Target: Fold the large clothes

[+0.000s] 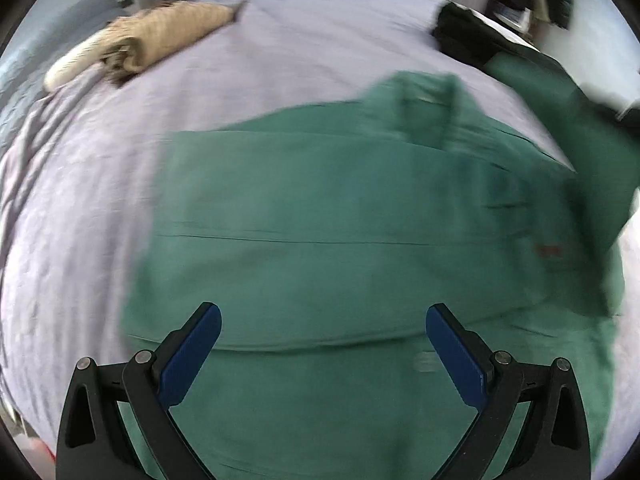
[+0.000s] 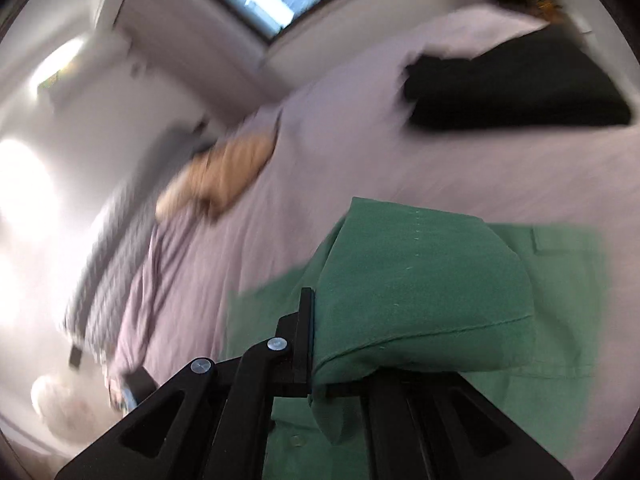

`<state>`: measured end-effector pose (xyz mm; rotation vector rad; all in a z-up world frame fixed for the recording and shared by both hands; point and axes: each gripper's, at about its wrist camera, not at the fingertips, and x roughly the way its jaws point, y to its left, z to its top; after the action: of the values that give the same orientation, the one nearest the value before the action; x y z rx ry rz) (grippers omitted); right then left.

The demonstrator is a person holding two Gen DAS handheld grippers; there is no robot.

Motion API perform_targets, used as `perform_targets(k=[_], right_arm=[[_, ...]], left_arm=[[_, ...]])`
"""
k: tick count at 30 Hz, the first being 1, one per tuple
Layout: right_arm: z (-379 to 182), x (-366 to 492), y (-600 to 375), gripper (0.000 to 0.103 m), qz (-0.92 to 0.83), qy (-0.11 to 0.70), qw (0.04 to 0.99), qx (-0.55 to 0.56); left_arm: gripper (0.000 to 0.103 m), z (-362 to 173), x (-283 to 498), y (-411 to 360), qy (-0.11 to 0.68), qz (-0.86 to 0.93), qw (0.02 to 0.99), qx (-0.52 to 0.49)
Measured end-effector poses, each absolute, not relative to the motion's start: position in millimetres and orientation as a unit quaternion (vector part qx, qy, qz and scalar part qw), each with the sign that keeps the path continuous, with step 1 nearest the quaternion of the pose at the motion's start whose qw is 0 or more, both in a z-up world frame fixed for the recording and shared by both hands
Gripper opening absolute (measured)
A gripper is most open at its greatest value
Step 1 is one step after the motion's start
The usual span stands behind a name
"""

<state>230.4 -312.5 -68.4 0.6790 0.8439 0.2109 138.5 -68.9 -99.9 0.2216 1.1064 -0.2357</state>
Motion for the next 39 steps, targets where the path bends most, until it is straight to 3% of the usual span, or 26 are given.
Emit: perform_targets(k=[7,8,9,11,13,15,22,25,26,27,31,36,39], right_arm=[[-167,261,-245,0.012,0.052,0.529,0.786,0.315],[-167,256,-250,0.021,0.053,0.523,0.781,0.338],[-162,249,-254,0.037,0.046,0.52,0.779,0.346],[-150,234,-263,0.053,0.009,0.498,0.79,0.357],[-142,232,-270,0.049,-0.021,0.485,0.797,0.36],[-132,236,-271,0.014,-0.043,0.475,0.809,0.344],[-92,265,-169,0.015,0.028,0.493,0.863,0.104],[-117,263,-107,0.034,0.061,0.538,0.84,-0.033],[-126,255,-90,0.048,0.081,0.546,0.831,-0.071],[-129,247,-83,0.049,0.091,0.547,0.828,-0.081],[-128,212,-110,0.049,0.09,0.559,0.824,-0.017],[-134,153,-232,0.053,0.012,0.572,0.787,0.229],[-146,107,-309,0.053,-0.066,0.538,0.756,0.367]], left_arm=[[0.103,-121,161,-11,0.538,-0.083,0.835,0.084],[0.103,-123,162,-4,0.54,-0.085,0.834,0.078],[0.103,-122,158,2,0.541,-0.086,0.833,0.076],[0.103,-125,158,8,0.544,-0.09,0.832,0.068],[0.103,-124,158,16,0.544,-0.092,0.832,0.059],[0.103,-119,156,22,0.541,-0.091,0.834,0.052],[0.103,-110,166,64,0.526,-0.062,0.847,0.035],[0.103,-112,173,82,0.531,-0.032,0.846,0.021],[0.103,-114,174,85,0.533,-0.026,0.845,0.022],[0.103,-115,174,85,0.537,-0.027,0.843,0.024],[0.103,-117,171,71,0.545,-0.066,0.836,0.013],[0.103,-128,184,20,0.57,-0.164,0.804,-0.03],[0.103,-140,193,-12,0.585,-0.19,0.787,-0.037]])
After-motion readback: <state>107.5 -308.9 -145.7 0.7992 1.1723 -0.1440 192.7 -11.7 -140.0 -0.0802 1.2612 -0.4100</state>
